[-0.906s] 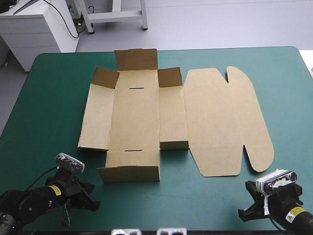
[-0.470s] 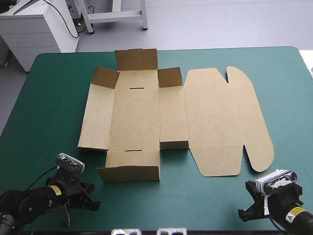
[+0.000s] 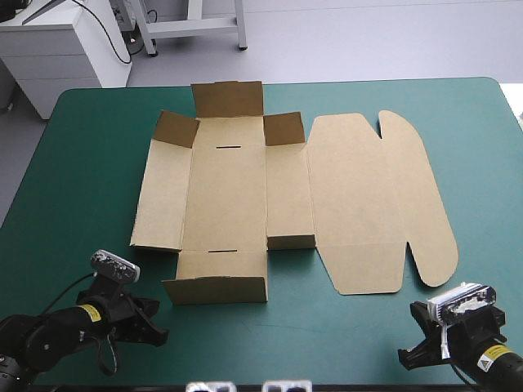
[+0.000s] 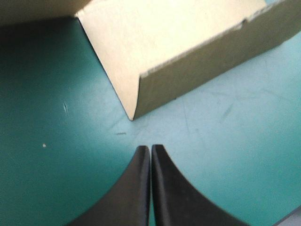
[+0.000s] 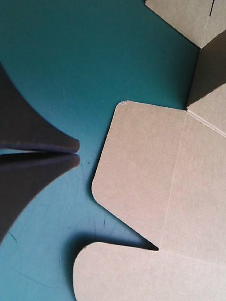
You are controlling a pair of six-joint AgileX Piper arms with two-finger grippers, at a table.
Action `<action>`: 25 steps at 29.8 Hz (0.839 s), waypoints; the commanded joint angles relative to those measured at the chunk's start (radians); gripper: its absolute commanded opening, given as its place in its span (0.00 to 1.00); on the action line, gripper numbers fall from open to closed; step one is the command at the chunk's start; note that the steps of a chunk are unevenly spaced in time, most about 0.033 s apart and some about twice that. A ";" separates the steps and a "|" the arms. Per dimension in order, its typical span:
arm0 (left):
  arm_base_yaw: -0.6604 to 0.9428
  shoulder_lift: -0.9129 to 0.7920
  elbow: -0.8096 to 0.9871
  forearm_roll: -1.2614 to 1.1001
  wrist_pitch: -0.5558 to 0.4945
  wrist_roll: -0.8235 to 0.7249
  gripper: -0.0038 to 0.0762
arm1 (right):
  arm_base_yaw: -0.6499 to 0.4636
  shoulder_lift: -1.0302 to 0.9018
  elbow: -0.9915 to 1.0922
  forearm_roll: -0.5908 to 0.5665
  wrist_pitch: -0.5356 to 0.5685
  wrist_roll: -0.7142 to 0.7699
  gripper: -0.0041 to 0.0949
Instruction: Fold the box
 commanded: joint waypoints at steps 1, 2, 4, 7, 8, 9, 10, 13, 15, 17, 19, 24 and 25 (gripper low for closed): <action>-0.006 -0.001 -0.131 -0.016 -0.048 -0.005 0.04 | -0.002 0.013 -0.026 0.010 -0.052 -0.002 0.02; -0.006 0.001 -0.164 -0.011 -0.048 -0.005 0.04 | -0.002 0.013 -0.026 0.010 -0.052 -0.002 0.02; -0.006 0.012 -0.254 0.021 -0.048 -0.009 0.04 | -0.002 0.013 -0.026 0.010 -0.052 -0.002 0.02; -0.006 0.056 -0.387 0.032 -0.044 -0.016 0.04 | -0.002 0.013 -0.026 0.010 -0.052 -0.002 0.02; -0.006 0.077 -0.418 0.032 -0.041 -0.016 0.04 | -0.002 0.013 -0.026 0.010 -0.052 -0.002 0.02; -0.006 0.106 -0.454 0.032 -0.036 -0.016 0.04 | -0.002 0.013 -0.026 0.010 -0.052 -0.002 0.02; -0.006 0.147 -0.486 0.035 -0.030 -0.016 0.04 | -0.002 0.013 -0.026 0.010 -0.052 -0.002 0.02; -0.003 0.251 -0.555 0.085 -0.023 -0.016 0.04 | -0.002 0.013 -0.026 0.010 -0.052 -0.002 0.02; 0.020 0.338 -0.590 0.104 -0.027 -0.020 0.06 | -0.002 0.013 -0.026 0.007 -0.052 -0.002 0.02; 0.063 0.424 -0.622 0.066 -0.025 -0.022 0.07 | -0.002 0.013 -0.026 0.007 -0.052 -0.002 0.02; 0.108 0.496 -0.649 -0.010 -0.011 0.023 0.07 | -0.002 0.013 -0.026 0.007 -0.052 -0.002 0.02; 0.257 0.650 -0.696 -0.238 0.068 0.213 0.07 | -0.002 0.013 -0.026 0.003 -0.054 -0.002 0.02; 0.295 0.674 -0.700 -0.274 0.091 0.237 0.07 | -0.002 0.013 -0.026 0.003 -0.054 -0.002 0.02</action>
